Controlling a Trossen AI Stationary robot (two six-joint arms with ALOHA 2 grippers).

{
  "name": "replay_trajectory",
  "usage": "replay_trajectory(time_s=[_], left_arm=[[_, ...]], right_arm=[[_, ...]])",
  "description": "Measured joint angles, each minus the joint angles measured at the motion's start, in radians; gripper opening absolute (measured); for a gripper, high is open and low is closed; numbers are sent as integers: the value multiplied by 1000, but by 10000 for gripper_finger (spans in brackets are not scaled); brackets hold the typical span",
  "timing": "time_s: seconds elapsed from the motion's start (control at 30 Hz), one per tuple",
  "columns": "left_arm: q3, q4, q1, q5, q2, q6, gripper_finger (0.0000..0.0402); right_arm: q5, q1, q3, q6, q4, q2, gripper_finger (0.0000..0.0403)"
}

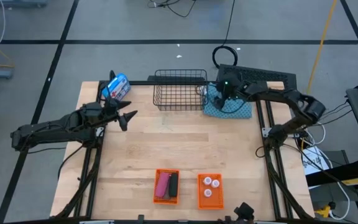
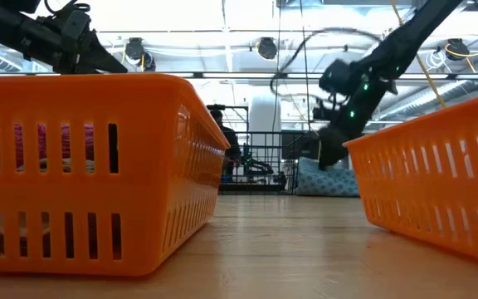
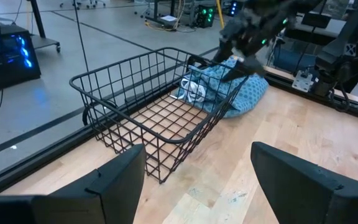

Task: Pick & Place Medicine items
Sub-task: Put the blue patient gown into the black wire basket

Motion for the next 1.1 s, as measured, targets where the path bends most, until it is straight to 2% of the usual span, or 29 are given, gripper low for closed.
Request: replay_trajectory(time_s=[0.1, 0.23, 0.37, 0.47, 0.6, 0.8, 0.93, 1.1], left_arm=[[0, 0, 0, 0, 0, -7, 301], [0, 0, 0, 0, 0, -8, 301], [0, 0, 0, 1, 0, -17, 301], [0, 0, -1, 1, 0, -18, 301], [0, 0, -1, 1, 0, -18, 301], [0, -1, -1, 1, 0, -19, 301], [0, -1, -1, 1, 0, -22, 301], [0, -1, -1, 1, 0, -34, 301]], right_arm=[[38, -7, -1, -4, 22, 76, 312], [36, -8, 1, -4, 56, 205, 297], [37, -8, 6, -10, 62, 252, 291], [38, -6, 2, -6, 52, 212, 291], [43, -6, -4, 4, 38, 86, 292], [60, -24, 1, 131, 119, -54, 284], [40, -34, 1, 140, 106, -48, 282], [43, -44, 0, 126, 125, 57, 281]])
